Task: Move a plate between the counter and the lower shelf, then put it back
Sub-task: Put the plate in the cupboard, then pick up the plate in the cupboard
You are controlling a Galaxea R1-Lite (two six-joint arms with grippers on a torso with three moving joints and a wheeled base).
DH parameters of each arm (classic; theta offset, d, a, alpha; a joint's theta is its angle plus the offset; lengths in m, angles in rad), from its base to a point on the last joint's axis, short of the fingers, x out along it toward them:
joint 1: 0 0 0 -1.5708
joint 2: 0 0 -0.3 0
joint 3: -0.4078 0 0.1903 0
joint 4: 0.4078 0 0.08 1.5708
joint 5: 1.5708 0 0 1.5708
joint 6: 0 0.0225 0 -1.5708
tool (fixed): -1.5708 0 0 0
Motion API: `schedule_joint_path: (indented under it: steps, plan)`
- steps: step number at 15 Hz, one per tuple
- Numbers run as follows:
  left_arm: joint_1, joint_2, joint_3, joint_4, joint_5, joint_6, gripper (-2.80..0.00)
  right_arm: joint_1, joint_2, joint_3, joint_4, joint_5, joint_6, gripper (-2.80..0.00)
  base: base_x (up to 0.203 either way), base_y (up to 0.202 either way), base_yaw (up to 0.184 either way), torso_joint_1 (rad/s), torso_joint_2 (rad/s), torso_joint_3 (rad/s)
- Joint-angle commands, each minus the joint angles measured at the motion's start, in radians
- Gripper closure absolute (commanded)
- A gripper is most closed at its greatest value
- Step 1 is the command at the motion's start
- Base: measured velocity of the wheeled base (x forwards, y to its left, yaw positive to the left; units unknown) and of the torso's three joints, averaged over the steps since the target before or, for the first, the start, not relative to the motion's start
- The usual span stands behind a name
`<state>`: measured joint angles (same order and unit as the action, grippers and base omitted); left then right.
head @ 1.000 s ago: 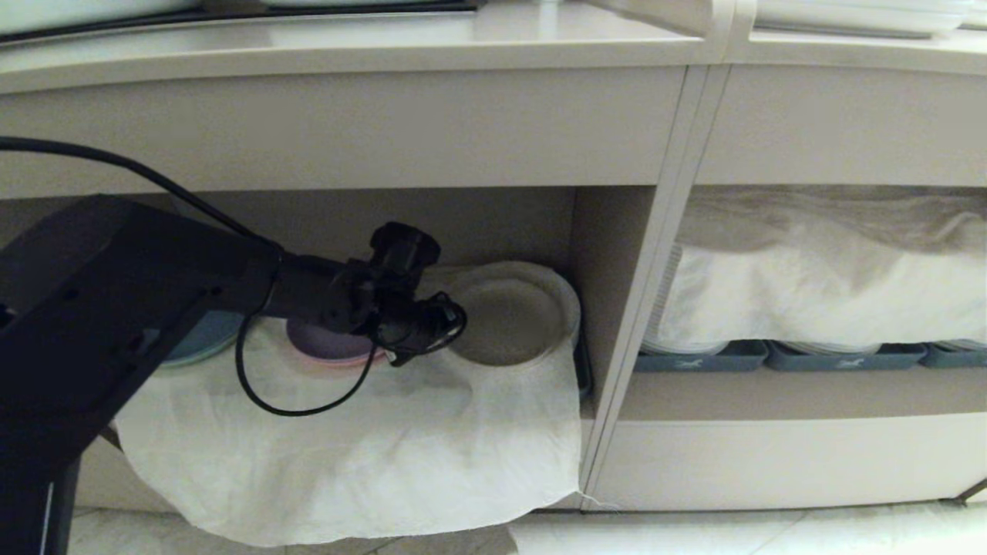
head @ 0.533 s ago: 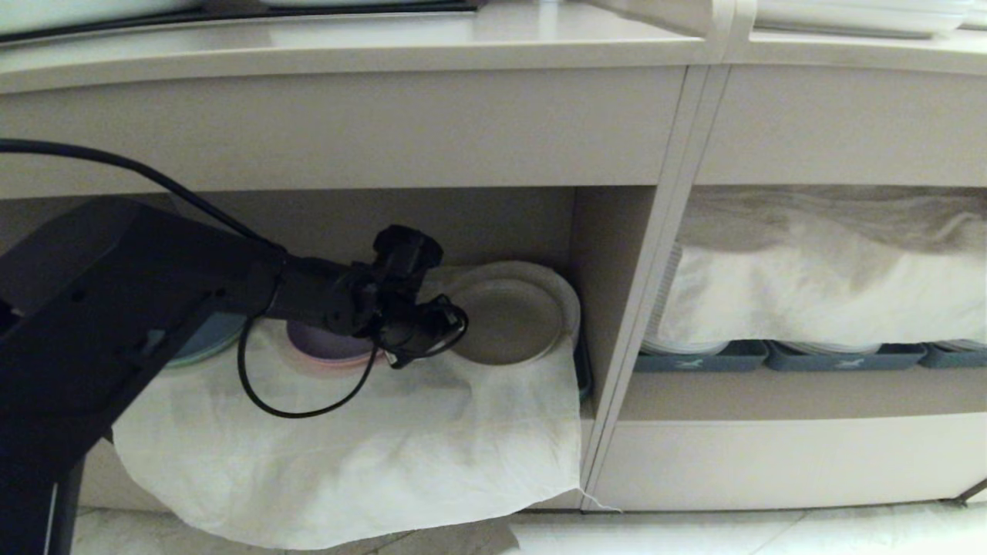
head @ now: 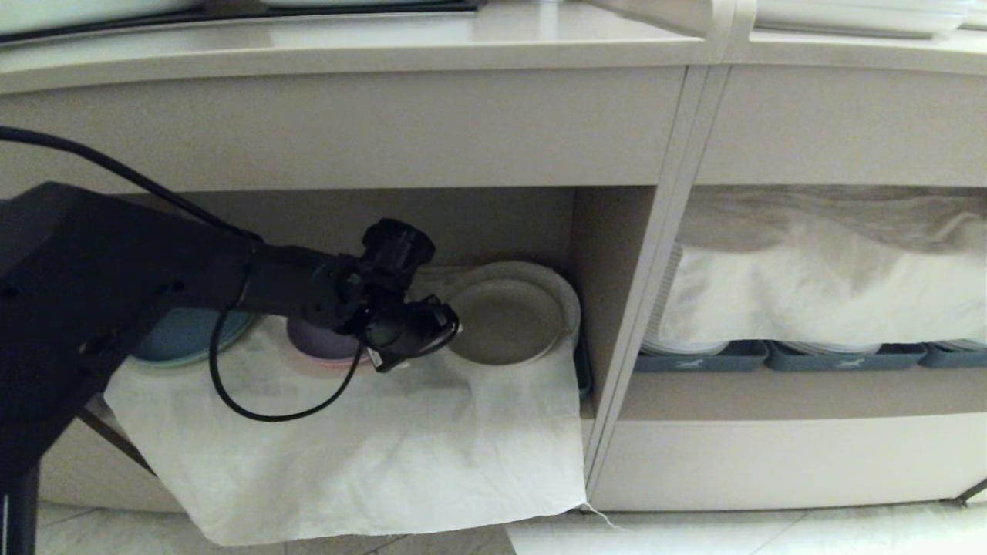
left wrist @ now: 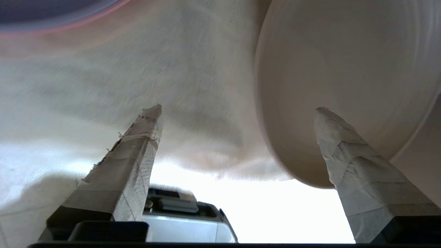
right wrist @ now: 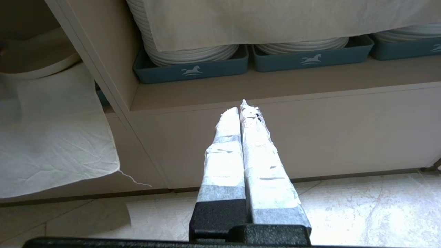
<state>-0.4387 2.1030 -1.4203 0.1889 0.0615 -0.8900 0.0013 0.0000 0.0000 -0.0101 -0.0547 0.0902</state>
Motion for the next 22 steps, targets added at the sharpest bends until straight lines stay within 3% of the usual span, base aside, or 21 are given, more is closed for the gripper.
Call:
schedule_joint_path:
  steps: [1,6,12,20,21,22]
  plan:
    - [-0.002,-0.061,0.045,0.004,0.000,-0.004,-2.80,0.000,0.000,0.000,-0.001,0.000,0.000,0.00,0.000,0.000,0.000,0.000,0.00,0.000]
    - [-0.006,-0.140,0.175,0.004,0.000,-0.004,-2.80,0.000,0.000,0.000,-0.001,0.000,0.000,0.00,0.000,0.000,0.000,0.000,0.00,0.000]
    - [-0.064,-0.254,0.334,0.021,-0.003,0.002,-2.80,0.000,0.000,0.000,-0.001,0.000,0.000,0.00,0.000,0.000,0.000,0.000,0.00,0.000]
    - [-0.118,-0.383,0.396,0.257,-0.037,0.021,-2.80,0.000,0.000,0.000,-0.001,0.000,0.000,0.00,0.000,0.000,0.000,0.000,0.00,0.000]
    - [-0.125,-0.406,0.424,0.256,-0.037,0.024,0.00,0.000,0.000,0.000,-0.001,0.000,0.000,0.00,0.000,0.000,0.000,0.000,0.00,0.000]
    - [-0.128,-0.422,0.439,0.259,-0.037,0.034,0.00,0.000,0.000,0.000,-0.001,0.000,0.000,0.00,0.000,0.000,0.000,0.000,0.00,0.000]
